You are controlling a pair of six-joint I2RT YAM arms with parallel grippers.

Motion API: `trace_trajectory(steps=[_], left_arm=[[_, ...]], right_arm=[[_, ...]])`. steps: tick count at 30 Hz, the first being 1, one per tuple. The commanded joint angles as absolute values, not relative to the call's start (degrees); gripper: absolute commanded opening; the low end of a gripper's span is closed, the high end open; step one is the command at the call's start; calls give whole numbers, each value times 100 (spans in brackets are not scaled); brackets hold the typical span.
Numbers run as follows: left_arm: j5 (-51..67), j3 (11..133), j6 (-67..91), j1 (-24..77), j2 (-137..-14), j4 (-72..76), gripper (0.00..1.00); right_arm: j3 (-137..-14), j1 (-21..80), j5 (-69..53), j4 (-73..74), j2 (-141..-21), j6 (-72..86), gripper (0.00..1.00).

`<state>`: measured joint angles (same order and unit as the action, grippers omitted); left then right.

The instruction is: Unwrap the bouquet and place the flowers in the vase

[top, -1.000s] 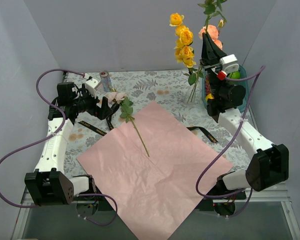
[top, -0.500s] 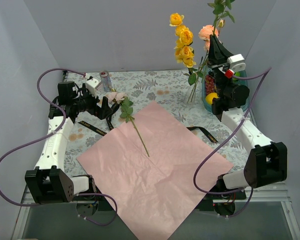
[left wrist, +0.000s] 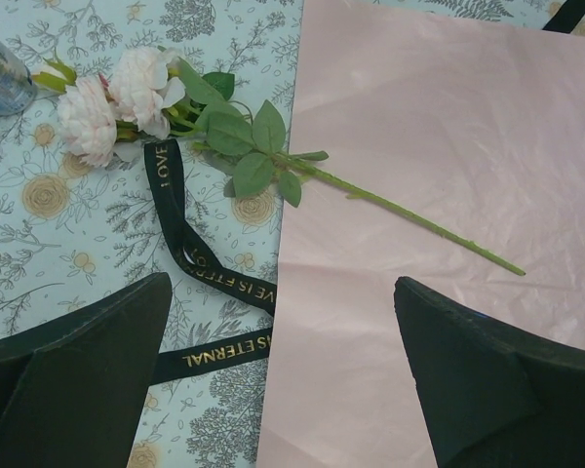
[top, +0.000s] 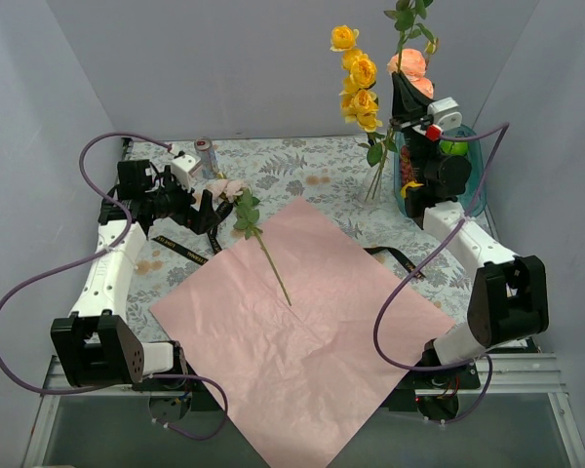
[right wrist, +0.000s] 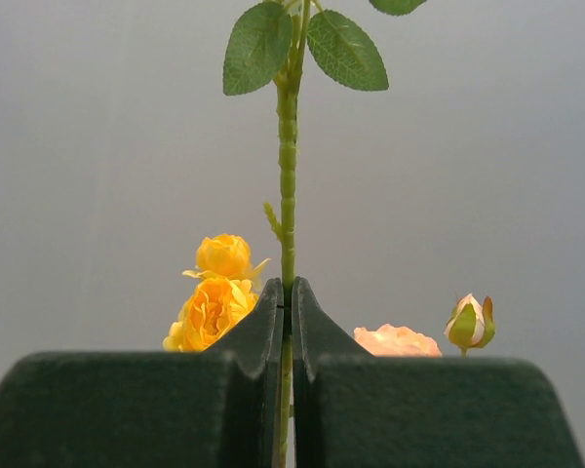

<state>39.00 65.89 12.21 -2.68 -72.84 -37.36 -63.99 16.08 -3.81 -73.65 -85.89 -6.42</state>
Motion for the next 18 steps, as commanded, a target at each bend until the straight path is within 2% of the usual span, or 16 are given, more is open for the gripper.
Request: trace_trajectory(steps=[1, 18], left_arm=[[4034, 6838, 1108, -290, -7356, -3902, 98], [4096, 6882, 1055, -290, -7532, -3999, 98]], right_arm=[[-6794, 1564, -422, -9351, -8727, -484, 1], [-7268, 1503, -694, -9466, -8868, -466, 1]])
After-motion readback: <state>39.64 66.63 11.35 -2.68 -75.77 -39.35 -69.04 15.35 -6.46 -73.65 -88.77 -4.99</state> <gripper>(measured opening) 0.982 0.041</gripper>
